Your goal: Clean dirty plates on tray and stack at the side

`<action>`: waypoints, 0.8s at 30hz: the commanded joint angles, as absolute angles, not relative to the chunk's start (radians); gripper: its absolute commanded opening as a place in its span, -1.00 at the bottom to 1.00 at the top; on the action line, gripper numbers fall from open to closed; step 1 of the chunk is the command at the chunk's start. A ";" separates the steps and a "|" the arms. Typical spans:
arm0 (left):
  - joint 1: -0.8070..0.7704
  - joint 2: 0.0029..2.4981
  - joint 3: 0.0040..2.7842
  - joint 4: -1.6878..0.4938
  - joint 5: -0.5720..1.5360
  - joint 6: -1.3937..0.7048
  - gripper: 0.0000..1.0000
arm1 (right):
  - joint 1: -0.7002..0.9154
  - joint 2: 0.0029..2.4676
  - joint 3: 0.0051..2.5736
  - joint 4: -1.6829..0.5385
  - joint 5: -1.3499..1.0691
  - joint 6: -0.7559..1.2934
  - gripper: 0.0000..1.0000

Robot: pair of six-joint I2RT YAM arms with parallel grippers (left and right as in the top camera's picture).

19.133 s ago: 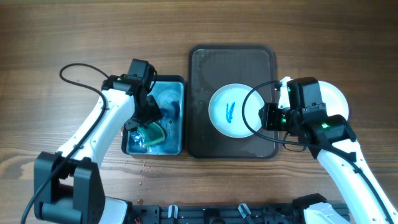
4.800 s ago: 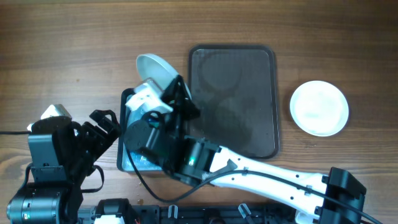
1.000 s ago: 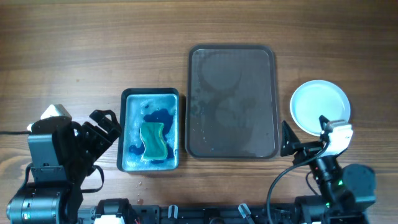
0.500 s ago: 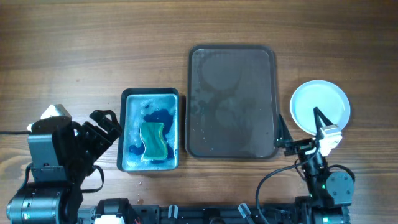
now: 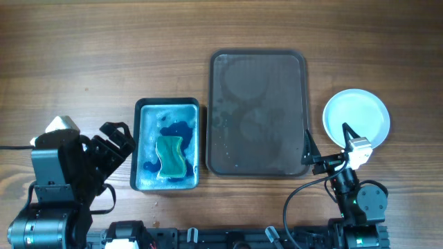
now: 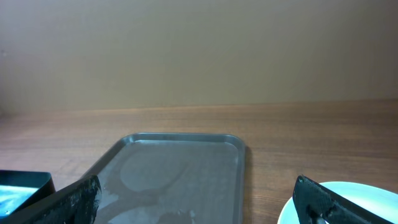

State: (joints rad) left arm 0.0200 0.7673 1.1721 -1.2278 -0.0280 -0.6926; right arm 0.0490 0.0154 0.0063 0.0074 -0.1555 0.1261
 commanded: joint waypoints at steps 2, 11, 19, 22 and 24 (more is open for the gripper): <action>0.025 0.766 1.186 -1.225 -0.016 -0.681 1.00 | 0.046 0.005 0.005 0.011 -0.149 0.133 0.99; 0.025 0.762 1.182 -1.248 -0.057 -0.680 1.00 | 0.046 0.005 0.005 0.010 -0.150 0.133 0.99; 0.025 0.557 0.950 -0.775 0.075 -0.535 1.00 | 0.046 0.005 0.005 0.010 -0.150 0.133 0.99; 0.025 0.437 0.788 -0.591 0.154 -0.469 1.00 | 0.046 0.005 0.005 0.010 -0.150 0.133 1.00; 0.025 0.359 0.685 -0.511 0.168 -0.461 1.00 | 0.046 0.005 0.005 0.011 -0.149 0.133 1.00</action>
State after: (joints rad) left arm 0.0200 0.4744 0.8494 -0.5968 0.0643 -0.5629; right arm 0.0490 0.0154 0.0063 0.0074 -0.1555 0.1261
